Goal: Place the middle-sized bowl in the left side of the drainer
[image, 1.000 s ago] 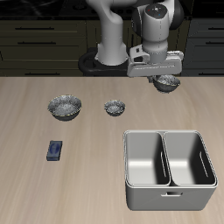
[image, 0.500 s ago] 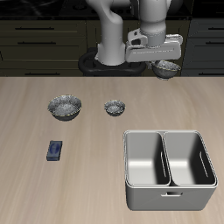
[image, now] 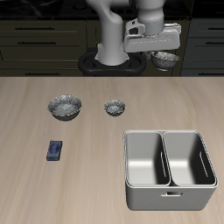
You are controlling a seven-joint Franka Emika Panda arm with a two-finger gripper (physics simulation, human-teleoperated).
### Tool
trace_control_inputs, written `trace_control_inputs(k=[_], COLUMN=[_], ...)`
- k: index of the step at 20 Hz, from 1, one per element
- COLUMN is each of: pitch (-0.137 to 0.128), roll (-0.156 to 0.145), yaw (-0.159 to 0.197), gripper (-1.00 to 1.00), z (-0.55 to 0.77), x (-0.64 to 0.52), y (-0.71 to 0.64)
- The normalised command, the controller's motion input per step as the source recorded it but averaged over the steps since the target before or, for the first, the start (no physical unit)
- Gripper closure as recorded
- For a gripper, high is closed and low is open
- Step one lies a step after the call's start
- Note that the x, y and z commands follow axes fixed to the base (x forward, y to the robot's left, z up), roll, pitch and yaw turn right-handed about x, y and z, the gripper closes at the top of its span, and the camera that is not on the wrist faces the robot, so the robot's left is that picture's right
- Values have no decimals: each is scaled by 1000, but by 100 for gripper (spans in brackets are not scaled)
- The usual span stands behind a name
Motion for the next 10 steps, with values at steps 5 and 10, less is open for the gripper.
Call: trace_control_inputs(k=[5, 10], pitch=[14, -21], roll=[4, -21], yaw=[1, 16], gripper=[100, 100], z=[8, 97], x=[70, 181], y=[18, 21])
